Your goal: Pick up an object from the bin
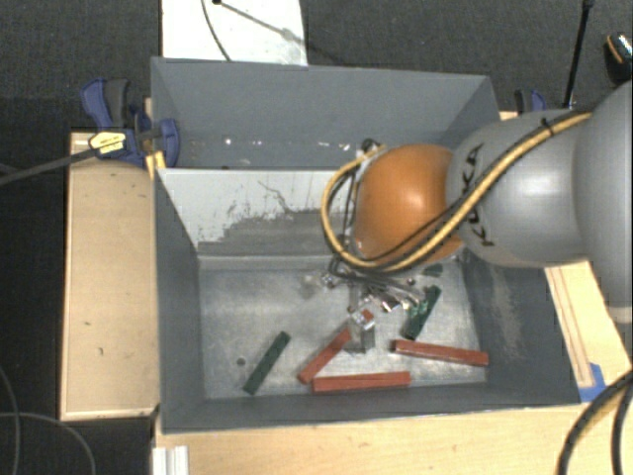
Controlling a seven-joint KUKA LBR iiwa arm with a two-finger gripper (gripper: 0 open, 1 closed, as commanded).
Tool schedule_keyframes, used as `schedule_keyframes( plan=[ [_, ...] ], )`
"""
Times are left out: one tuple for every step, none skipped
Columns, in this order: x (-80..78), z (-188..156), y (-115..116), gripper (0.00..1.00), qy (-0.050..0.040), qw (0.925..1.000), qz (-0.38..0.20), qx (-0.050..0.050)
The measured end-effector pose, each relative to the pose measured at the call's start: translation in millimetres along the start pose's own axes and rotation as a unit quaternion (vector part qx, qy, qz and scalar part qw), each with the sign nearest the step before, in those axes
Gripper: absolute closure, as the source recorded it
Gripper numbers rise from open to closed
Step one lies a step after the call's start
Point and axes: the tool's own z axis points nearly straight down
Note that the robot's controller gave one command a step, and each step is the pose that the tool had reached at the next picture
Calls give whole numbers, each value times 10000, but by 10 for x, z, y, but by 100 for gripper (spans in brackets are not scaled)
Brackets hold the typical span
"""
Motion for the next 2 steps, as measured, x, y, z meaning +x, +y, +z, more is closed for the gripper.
schedule_keyframes(
  plan=[
    [170, 315, -138, 0, 37, 9991, -412, -8],
    [165, 310, -136, 0, 30, 9992, -390, -10]
  ],
)
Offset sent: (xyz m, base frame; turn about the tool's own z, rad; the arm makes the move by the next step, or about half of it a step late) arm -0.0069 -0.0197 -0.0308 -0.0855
